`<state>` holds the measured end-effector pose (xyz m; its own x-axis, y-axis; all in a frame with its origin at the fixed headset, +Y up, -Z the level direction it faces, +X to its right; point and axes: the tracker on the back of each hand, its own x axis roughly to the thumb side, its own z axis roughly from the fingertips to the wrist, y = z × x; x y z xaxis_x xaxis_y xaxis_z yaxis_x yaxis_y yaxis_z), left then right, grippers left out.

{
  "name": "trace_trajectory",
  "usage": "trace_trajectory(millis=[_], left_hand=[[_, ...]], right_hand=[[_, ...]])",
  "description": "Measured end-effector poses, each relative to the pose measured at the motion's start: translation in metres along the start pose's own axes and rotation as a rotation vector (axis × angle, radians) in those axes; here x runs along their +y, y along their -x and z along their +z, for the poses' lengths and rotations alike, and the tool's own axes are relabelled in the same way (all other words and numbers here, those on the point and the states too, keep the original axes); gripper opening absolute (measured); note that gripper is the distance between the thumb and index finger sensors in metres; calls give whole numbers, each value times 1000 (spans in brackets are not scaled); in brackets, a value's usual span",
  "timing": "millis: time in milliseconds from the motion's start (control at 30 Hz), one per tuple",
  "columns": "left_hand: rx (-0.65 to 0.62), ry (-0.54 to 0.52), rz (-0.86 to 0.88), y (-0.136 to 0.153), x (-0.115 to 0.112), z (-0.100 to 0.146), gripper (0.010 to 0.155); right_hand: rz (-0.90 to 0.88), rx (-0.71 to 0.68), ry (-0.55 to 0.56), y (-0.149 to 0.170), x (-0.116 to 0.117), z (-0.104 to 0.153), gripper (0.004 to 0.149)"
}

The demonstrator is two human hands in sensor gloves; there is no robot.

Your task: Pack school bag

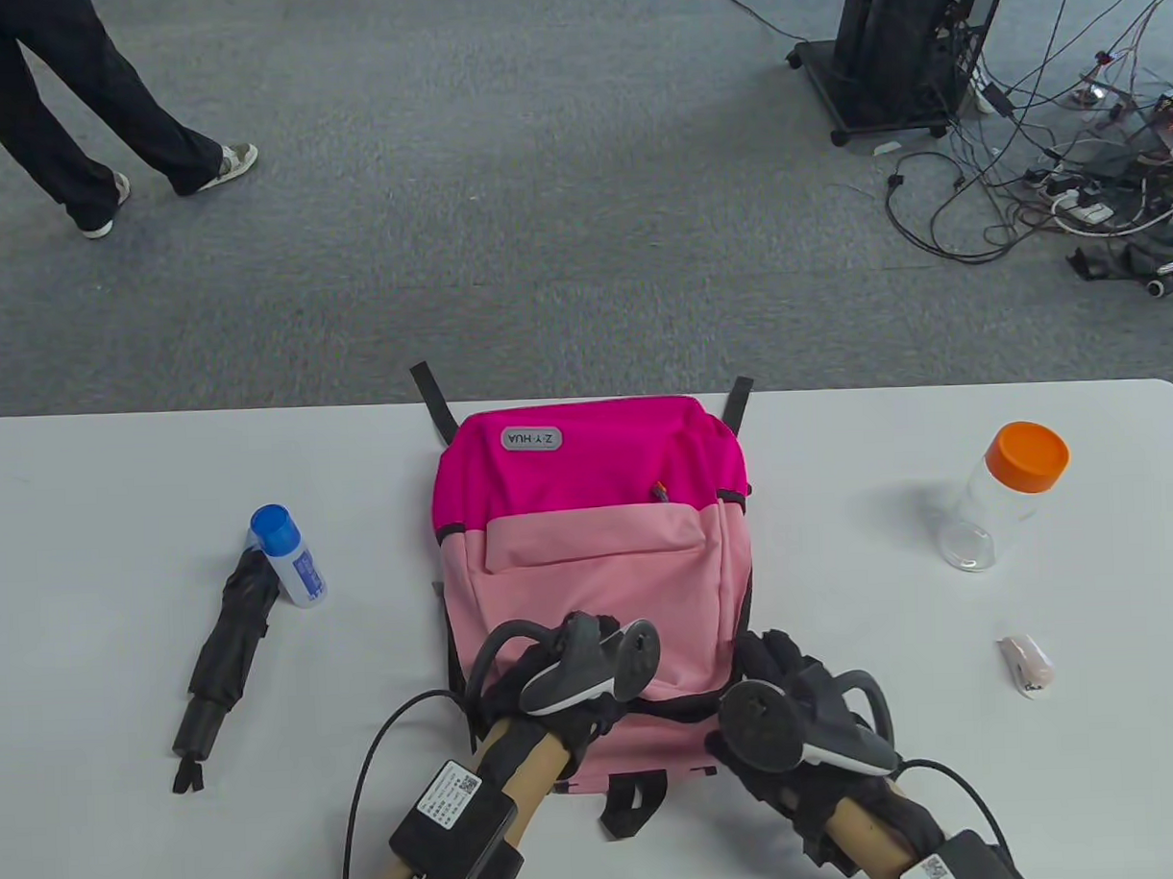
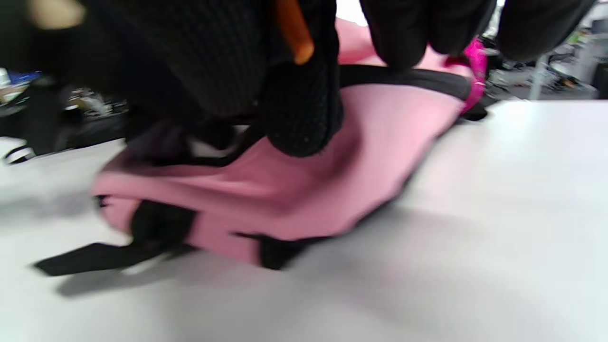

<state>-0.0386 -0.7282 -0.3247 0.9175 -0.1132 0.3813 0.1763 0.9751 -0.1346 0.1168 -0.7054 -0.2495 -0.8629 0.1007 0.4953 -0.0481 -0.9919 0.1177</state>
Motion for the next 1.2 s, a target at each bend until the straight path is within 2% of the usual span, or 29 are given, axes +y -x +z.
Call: trace_trajectory(millis=[67, 100, 167, 333, 400, 533, 567, 600, 633, 700, 733, 833, 967, 1100, 1200], left_hand=[[6, -6, 3, -2, 1, -3, 80], [5, -15, 10, -2, 0, -2, 80], [-13, -43, 24, 0, -3, 1, 81], [-176, -104, 81, 16, -20, 30, 79], [-211, -193, 30, 20, -16, 54, 75], [-236, -389, -120, 17, 4, 93, 57], [-249, -409, -114, 16, 8, 98, 52], [-265, -380, -75, 15, 10, 101, 50], [-284, -315, -6, 12, 10, 102, 52], [-297, -185, 113, 7, 4, 98, 71], [-308, -159, 138, 5, 2, 96, 76], [-294, -205, 110, 3, -2, 89, 79], [-297, -222, 141, 4, -4, 85, 86], [-313, -257, 147, 4, -4, 82, 80], [-255, -338, 74, -1, -5, 82, 51]], right_hand=[[83, -76, 65, -31, 6, -8, 45], [108, -97, 60, -39, 8, -11, 45], [38, -127, 48, -47, 17, -21, 46], [-347, -114, 55, -19, 25, -29, 47], [-532, -113, 75, -7, 31, -27, 48], [-634, -106, 63, -1, 33, -26, 49], [-637, -109, 52, -2, 33, -26, 49], [-640, -113, 44, -3, 34, -27, 49], [-647, -117, 28, -5, 35, -28, 49], [-671, -129, -1, -10, 38, -30, 50], [-681, -135, -11, -12, 38, -30, 50], [-608, -145, -27, -17, 41, -30, 53], [-663, -155, -86, -19, 42, -31, 57], [-676, -169, -83, -19, 44, -31, 60], [-683, -162, -73, -20, 45, -32, 62]])
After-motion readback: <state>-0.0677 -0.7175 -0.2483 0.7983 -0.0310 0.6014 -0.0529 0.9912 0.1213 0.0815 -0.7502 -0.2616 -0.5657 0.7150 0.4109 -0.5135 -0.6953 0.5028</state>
